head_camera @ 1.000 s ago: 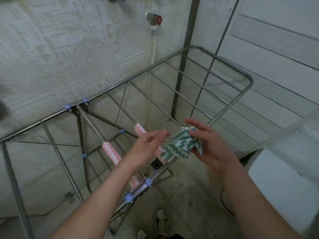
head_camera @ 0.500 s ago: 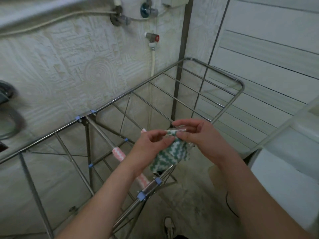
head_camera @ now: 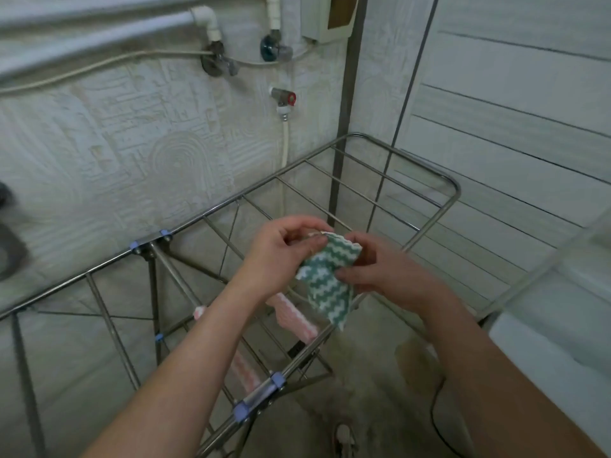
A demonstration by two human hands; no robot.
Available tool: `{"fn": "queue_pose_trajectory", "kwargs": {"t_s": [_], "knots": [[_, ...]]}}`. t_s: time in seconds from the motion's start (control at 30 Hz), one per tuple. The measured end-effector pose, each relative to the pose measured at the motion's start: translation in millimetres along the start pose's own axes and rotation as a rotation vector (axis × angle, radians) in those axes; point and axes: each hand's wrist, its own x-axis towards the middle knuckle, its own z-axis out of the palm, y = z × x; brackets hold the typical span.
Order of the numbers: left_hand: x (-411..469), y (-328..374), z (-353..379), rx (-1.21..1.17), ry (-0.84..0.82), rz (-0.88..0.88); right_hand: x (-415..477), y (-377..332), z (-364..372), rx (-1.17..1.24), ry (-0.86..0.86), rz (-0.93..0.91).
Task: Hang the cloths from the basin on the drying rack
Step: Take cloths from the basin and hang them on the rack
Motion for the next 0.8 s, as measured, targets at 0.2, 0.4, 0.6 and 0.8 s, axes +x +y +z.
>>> {"fn": "queue_pose_trajectory", "kwargs": {"t_s": [0.2,0.4,0.6,0.8], "knots": [[36.2,-19.3,5.0,0.377,0.051,0.013,21.9,14.0,-26.1,0.049,0.047,0.061],[49.3,-45.2,14.8,0.276,0.343,0.044,36.2,28.6,-60.1,-0.092,0.137,0.098],[53.3,-32.4,32.7,0.193,-0.082,-0.023,61.9,20.7,-61.3,-0.31,-0.207,-0.085],[60.0,-19.3,9.0,0.173,-0.197,-0.111,75.4,20.2,-50.5,-0.371,-0.356,-0.078]]}}
